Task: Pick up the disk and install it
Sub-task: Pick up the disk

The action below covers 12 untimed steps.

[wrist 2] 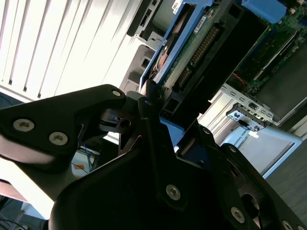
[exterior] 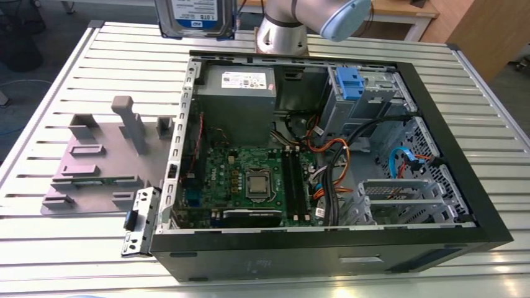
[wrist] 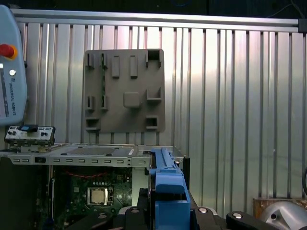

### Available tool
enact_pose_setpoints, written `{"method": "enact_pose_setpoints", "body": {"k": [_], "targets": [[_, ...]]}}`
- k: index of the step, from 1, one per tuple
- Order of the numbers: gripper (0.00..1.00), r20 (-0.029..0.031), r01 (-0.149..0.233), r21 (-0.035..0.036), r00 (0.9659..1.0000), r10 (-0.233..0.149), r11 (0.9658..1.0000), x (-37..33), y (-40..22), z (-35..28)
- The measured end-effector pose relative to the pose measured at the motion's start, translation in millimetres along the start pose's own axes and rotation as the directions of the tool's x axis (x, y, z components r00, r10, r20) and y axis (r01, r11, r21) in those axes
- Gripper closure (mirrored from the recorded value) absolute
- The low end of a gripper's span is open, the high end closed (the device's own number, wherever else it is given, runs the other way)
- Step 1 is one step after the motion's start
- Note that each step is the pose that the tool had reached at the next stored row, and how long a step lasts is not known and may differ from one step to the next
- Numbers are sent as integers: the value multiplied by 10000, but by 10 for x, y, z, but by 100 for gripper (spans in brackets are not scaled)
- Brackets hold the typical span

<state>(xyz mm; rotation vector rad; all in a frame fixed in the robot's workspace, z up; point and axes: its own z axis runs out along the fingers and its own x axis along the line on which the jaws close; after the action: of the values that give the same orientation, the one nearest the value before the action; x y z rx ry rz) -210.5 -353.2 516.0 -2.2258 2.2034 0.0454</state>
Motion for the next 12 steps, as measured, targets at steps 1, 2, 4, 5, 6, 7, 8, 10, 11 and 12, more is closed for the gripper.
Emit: {"method": "enact_pose_setpoints", "body": {"k": [1, 2, 4, 5, 6, 7, 8, 10, 11, 12], "targets": [[64, 0, 0, 0, 10000, 0, 10000, 0, -3, 0], [64, 0, 0, -1, 10000, 0, 10000, 0, -7, 0], [64, 0, 1, 0, 10000, -1, 10000, 0, -14, 0], [64, 0, 0, 0, 10000, 0, 10000, 0, -17, 0], [64, 0, 0, 0, 10000, 0, 10000, 0, -20, 0], [64, 0, 0, -1, 10000, 0, 10000, 0, -24, 0], [64, -1, 0, -1, 10000, 0, 10000, 0, -27, 0], [64, -1, 0, -1, 10000, 0, 10000, 0, -34, -1], [64, 0, 0, 0, 10000, 0, 10000, 0, -37, 0], [64, 0, 0, 0, 10000, 0, 10000, 0, -39, 0]]}}
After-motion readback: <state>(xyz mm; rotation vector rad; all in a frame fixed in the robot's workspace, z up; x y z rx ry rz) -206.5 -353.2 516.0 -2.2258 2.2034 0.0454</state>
